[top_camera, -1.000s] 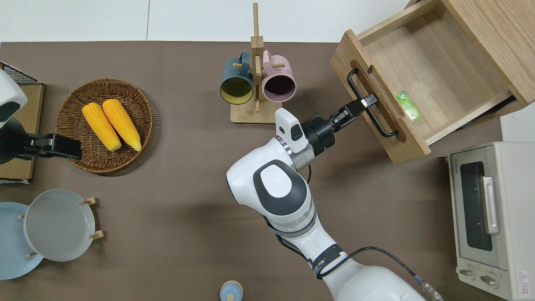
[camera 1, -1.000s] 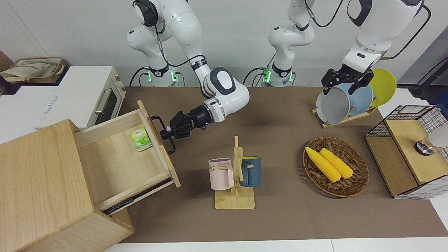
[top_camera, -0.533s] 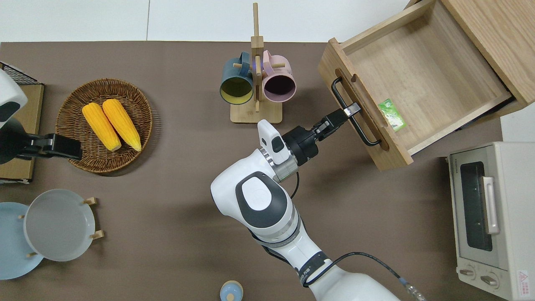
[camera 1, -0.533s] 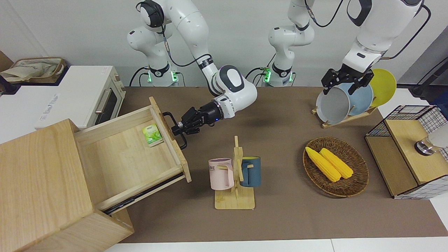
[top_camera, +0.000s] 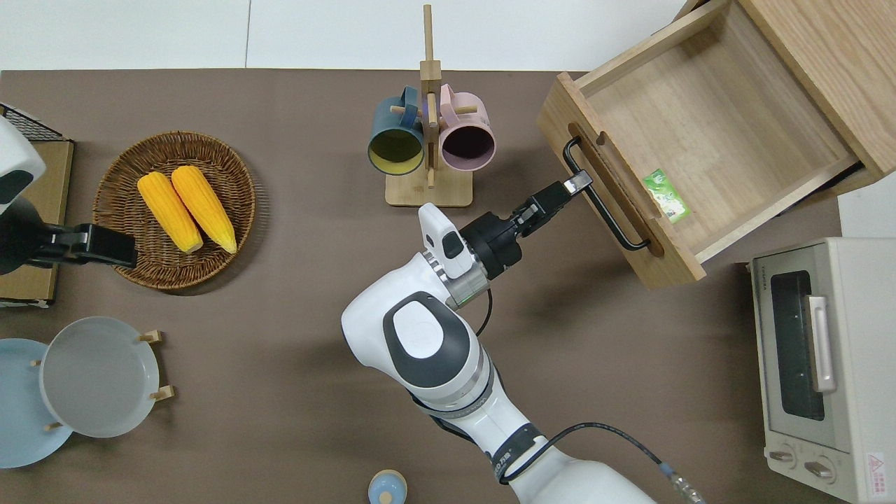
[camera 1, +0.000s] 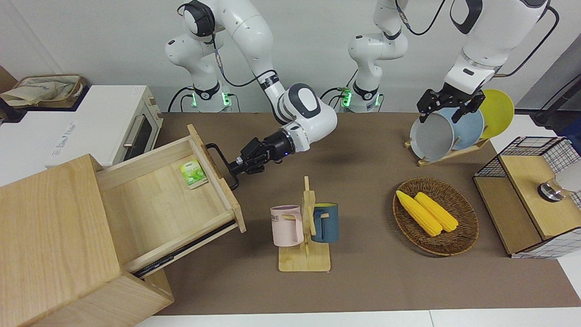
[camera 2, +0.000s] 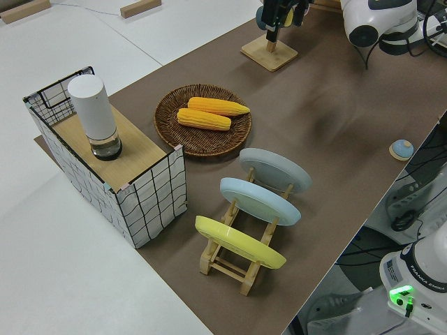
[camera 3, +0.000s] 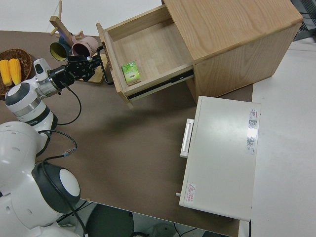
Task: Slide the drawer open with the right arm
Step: 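Open the right gripper and back it away from the handle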
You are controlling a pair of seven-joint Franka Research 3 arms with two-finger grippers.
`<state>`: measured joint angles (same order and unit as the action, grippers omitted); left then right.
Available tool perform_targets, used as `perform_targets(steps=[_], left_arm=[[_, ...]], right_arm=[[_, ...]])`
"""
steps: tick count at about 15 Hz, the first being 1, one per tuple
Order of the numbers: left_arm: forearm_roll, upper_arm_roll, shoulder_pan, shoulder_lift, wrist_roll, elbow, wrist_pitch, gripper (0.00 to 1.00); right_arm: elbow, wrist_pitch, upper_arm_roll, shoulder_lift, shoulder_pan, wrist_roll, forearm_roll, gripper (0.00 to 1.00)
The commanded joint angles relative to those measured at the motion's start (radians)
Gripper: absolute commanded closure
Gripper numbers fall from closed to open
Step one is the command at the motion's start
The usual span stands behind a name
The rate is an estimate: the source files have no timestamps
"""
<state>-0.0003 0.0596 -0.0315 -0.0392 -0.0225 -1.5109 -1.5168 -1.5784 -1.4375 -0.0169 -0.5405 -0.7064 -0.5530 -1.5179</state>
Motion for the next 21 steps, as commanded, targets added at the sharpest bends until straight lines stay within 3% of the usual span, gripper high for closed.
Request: perform_targets(steps=[1, 9, 11, 16, 20, 21], left_arm=[[0.017, 0.006, -0.004, -0.011, -0.010, 0.024, 0.020, 0.01], [0.017, 0.006, -0.004, -0.011, -0.010, 0.026, 0.020, 0.01], [0.017, 0.006, -0.004, -0.011, -0.010, 0.024, 0.020, 0.01], [0.017, 0.006, -0.004, -0.011, -0.010, 0.024, 0.020, 0.01], [0.017, 0.006, -0.004, -0.011, -0.010, 0.024, 0.020, 0.01], [0.017, 0.006, -0.004, -0.011, -0.010, 0.026, 0.020, 0.01]], right_arm=[[0.063, -0.001, 0.005, -0.022, -0.008, -0.008, 0.025, 0.019], [0.066, 0.003, 0.000, -0.019, -0.010, -0.024, 0.053, 0.019], [0.099, 0.003, -0.009, -0.018, -0.015, -0.024, 0.132, 0.019], [0.225, 0.002, -0.009, -0.009, -0.038, -0.039, 0.424, 0.019], [0.262, -0.001, -0.002, 0.065, -0.013, -0.028, 0.635, 0.017], [0.270, -0.003, -0.003, 0.083, 0.016, -0.022, 0.710, 0.017]])
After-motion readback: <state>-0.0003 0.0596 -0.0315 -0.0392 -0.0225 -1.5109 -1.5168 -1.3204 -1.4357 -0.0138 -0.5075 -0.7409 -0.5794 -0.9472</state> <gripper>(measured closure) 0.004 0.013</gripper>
